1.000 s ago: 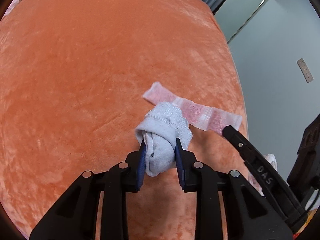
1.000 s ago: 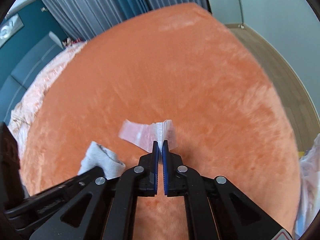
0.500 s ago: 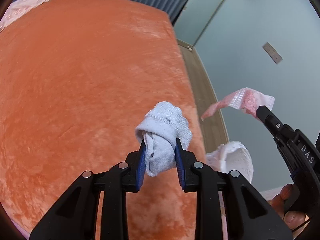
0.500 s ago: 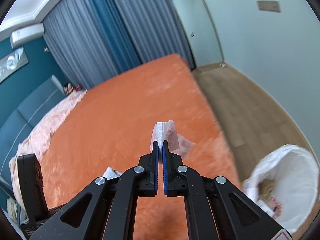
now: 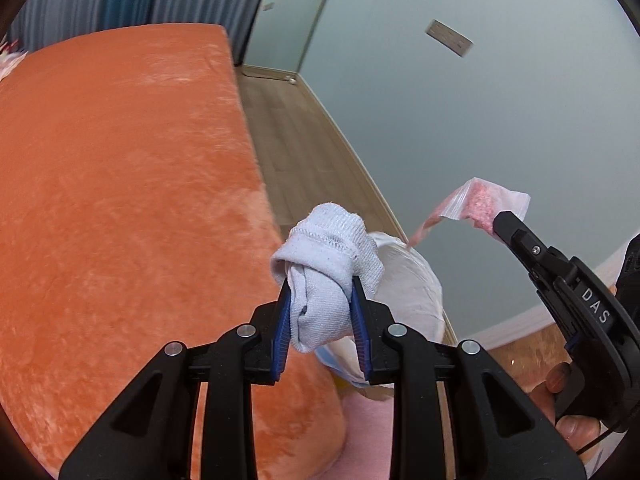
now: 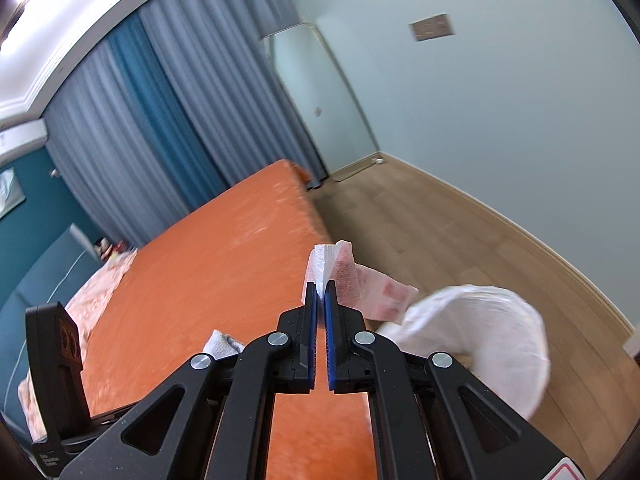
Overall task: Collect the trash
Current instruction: 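Carry sock and ribbon over the bin and open both grippers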
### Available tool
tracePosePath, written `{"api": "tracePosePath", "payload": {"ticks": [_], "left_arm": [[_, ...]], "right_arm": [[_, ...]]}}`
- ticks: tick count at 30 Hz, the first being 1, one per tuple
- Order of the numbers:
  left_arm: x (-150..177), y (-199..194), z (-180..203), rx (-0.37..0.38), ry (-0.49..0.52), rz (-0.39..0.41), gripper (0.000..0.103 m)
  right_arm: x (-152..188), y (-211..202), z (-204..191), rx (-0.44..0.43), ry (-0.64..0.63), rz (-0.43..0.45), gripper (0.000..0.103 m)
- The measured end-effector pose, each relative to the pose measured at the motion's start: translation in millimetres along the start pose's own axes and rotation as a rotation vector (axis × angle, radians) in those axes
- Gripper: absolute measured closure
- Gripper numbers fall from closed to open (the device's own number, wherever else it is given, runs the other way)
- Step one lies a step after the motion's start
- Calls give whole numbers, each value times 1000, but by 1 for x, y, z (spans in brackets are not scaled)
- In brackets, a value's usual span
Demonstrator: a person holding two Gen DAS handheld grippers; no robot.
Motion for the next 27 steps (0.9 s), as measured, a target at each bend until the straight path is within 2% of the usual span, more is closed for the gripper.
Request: {"api": "tracePosePath", "payload": {"ticks": [10, 13, 14, 19, 24, 27], "left_arm": [[-5, 35, 78, 81, 115, -51, 76], [-8, 45, 92, 98, 133, -59, 75], [-9, 47, 96, 102, 133, -52, 70], [-19, 48, 107, 80, 152, -18, 58], [-20, 41, 97, 42, 144, -3, 55], [-18, 38, 88, 15, 141, 2, 53]], "right_arm": [[-7, -30, 71, 79, 99, 44, 99], [-8, -33, 82, 91, 113, 51, 99], [-8, -33, 84, 93, 118, 53, 99], [-9, -32, 88, 99, 120, 50, 99], [-6, -27, 84, 97, 98, 38, 98], [-4, -19, 76, 95, 76, 24, 91]]}}
Point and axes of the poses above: each gripper's, at about its wrist camera, not at the fingertips, and y roughly the way its jaws point, z to its right, x to its underside, the point moved 4 cm from there along y, roughly the way its jaws point, and after that the axes turned 12 degrees about y, right-handed, at the moved point
